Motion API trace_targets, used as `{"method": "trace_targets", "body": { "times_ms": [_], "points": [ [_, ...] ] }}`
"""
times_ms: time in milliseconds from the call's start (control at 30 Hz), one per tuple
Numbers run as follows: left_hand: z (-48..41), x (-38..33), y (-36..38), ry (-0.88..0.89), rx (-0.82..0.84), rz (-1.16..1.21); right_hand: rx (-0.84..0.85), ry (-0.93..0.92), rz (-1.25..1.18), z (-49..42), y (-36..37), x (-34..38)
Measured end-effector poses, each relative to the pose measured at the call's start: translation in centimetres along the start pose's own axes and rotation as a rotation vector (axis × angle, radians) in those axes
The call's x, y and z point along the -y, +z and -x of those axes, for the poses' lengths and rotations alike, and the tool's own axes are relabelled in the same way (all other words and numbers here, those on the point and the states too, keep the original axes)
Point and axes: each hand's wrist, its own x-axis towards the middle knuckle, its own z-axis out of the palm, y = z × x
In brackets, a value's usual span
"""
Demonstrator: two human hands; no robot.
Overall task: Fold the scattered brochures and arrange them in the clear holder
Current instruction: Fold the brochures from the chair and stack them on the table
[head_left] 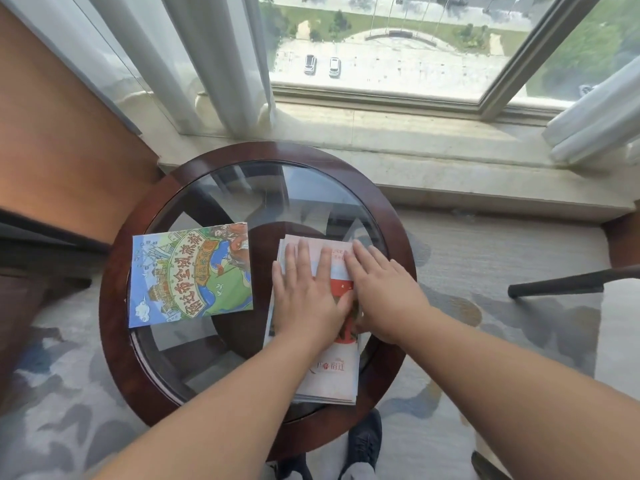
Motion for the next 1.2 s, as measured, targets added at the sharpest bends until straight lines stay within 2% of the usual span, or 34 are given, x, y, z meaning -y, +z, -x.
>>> {"method": "trace_targets", "body": {
  "times_ms": [133,233,400,567,700,767,900,1067,1200],
  "points": [
    [0.9,0.2,1.0,0.019,-0.012,-0.060,-0.007,0.042,0.030,0.0,0.3,0.5],
    [6.0,0.9,2.5,0.104,-0.034,-0.049,0.017,0.079,0.058,0.3,-0.1,1.1],
    [10.1,1.9,3.9,0.166,0.040,-0.149,0.028,0.111,0.073,0.5,-0.3,1.6],
    [9.5,1.2,2.9,0.143,0.133,-0.177,-0.018,0.123,-0.061,2.3,-0.5,1.5],
    [8.6,0.5,1.3,0.080,0.254,-0.331,-0.109,0.121,-0.166,6.1,-1.0,1.4],
    [8.2,-0.3,-0.9,0.085,0.231,-0.329,-0.154,0.136,-0.213,8.2,-1.8,1.0],
    [7.5,-4.5,-4.1,0.219,0.124,-0.267,-0.228,0.191,-0.270,13.3,-2.8,-1.7],
    [9.4,-14.9,-5.1,0.455,0.076,-0.144,-0.266,0.307,-0.357,20.7,-2.1,-7.8],
    [12.0,-22.7,-4.2,0.496,0.081,-0.089,-0.294,0.363,-0.405,26.3,-0.4,-13.3]
  ]
}}
